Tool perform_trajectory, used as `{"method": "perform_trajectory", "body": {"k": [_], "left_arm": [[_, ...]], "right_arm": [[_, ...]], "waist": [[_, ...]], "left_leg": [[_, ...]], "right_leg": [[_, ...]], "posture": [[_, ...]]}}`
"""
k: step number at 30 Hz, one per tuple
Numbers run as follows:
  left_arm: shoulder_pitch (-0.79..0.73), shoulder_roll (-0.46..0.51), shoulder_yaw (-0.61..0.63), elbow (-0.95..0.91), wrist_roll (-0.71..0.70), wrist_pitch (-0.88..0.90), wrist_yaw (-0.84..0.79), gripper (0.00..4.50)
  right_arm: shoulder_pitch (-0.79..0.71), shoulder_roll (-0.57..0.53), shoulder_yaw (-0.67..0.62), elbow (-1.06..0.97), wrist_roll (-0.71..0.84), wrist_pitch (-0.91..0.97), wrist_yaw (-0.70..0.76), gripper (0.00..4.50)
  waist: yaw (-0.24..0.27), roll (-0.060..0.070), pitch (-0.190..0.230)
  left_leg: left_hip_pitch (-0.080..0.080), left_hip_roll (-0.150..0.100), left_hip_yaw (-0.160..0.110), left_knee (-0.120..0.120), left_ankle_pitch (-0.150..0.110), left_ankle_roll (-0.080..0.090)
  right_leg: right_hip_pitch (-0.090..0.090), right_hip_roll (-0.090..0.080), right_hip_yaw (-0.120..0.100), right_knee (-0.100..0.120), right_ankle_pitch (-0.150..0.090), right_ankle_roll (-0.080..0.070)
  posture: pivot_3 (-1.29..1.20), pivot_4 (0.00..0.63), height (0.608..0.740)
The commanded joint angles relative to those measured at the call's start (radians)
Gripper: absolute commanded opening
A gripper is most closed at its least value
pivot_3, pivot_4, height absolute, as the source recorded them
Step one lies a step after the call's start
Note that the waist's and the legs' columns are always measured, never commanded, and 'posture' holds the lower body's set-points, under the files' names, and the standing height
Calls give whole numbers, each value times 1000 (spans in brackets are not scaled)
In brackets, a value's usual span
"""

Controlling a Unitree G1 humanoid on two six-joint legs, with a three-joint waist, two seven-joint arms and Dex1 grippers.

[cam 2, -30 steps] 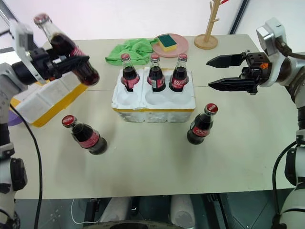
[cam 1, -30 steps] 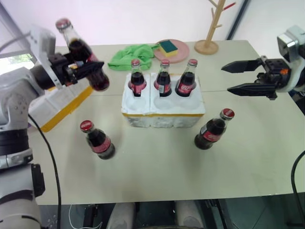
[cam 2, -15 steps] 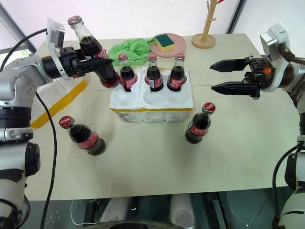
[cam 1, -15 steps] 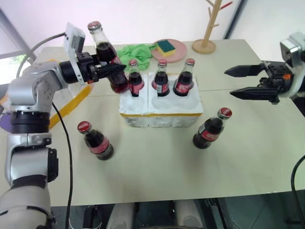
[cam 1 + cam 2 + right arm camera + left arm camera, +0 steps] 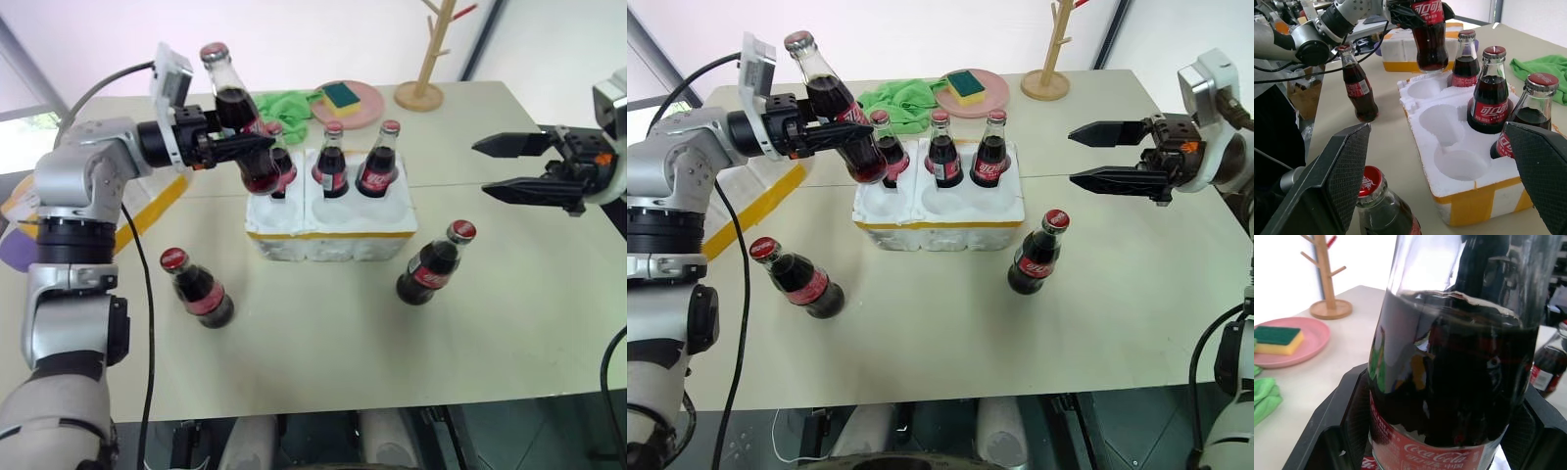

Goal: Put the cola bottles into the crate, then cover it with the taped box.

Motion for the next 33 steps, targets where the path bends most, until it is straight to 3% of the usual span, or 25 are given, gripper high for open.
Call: {"method": "perform_trajectory", "body": {"k": [1, 13, 28, 31, 33], "left_arm": [[10, 10, -5, -58, 22, -68, -31, 2808], [52, -39, -10, -74, 48, -94, -13, 2808], [128, -15, -63, -109, 111, -155, -51, 2808], [139, -14, -62, -96, 122, -169, -43, 4240], [144, -13, -59, -90, 130, -178, -37, 4436]], "right_arm": [[-3, -12, -48, -37, 3, 8, -9, 4500], [14, 2, -67, -54, 5, 20, -31, 4500], [14, 7, -72, -50, 8, 18, -36, 4500], [14, 9, -72, -50, 8, 16, -35, 4500], [12, 10, -71, -47, 5, 13, -35, 4500]], "waist": [[-1, 0, 0], [-1, 0, 0], [-4, 0, 0], [-3, 0, 0], [0, 0, 0]], "left_leg": [[0, 0, 0, 0, 0, 0], [-1, 0, 0, 8, 0, 0], [-1, 0, 0, 9, 0, 0], [-1, 1, 0, 8, 0, 0], [-1, 1, 0, 8, 0, 0]], "right_leg": [[0, 0, 0, 0, 0, 0], [2, 0, 0, 0, 3, 2], [2, 0, 1, 0, 4, 2], [2, 1, 1, 0, 4, 2], [2, 1, 1, 0, 4, 2]], "posture": [[0, 150, 740], [0, 150, 740], [0, 150, 740], [0, 150, 740], [0, 150, 740]]}}
